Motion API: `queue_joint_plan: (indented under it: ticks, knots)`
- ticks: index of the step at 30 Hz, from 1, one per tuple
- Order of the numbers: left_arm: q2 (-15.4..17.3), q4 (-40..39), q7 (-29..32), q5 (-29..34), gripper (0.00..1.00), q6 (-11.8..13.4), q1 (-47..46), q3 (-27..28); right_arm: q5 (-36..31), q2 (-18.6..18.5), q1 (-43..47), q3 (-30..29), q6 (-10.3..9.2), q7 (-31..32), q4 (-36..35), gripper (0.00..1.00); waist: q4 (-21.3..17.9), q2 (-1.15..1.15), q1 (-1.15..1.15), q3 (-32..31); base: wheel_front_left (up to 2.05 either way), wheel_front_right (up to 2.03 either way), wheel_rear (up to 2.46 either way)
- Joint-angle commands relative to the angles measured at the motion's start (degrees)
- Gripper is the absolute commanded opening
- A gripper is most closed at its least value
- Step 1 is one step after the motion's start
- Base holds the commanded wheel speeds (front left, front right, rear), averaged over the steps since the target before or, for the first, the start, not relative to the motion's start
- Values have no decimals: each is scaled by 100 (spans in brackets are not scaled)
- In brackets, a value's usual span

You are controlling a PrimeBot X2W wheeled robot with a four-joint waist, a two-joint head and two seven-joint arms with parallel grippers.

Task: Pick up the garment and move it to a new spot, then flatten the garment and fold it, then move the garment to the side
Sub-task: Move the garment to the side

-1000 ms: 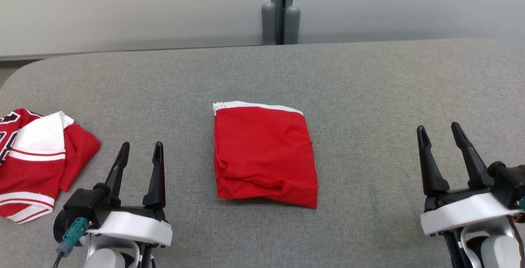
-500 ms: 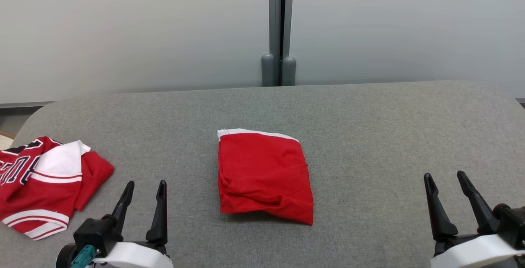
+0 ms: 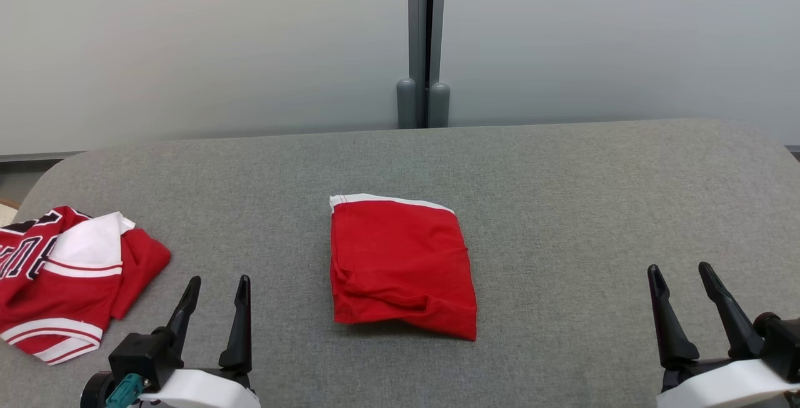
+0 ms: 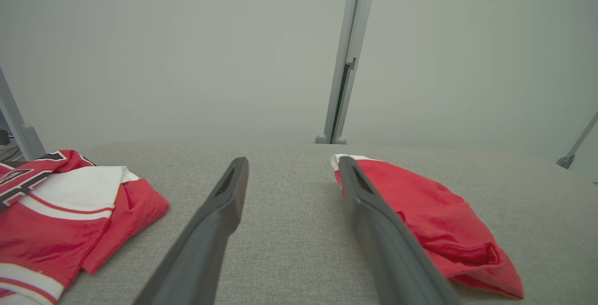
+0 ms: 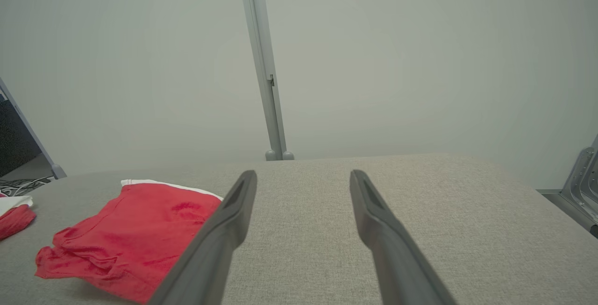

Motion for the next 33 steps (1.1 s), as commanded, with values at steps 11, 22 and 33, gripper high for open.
queue_joint_plan:
  ticks: [11, 22, 33]
  knots:
    - [64, 18, -50, -38, 100, 38, -182, -45, -62, 14, -58, -58, -2, -2, 29, 100, 93, 0, 0, 137, 0, 0, 0]
    - [-50, -74, -183, -15, 100, -40, -773, -220, -8, -101, -483, 7, -1, 153, 294, 100, 666, 0, 0, 879, 0, 0, 0]
    - [-289, 61, -418, -51, 100, -135, -1455, -472, 280, -108, -1592, 961, -2, 90, 2009, 100, 1419, 0, 0, 1598, 0, 0, 0]
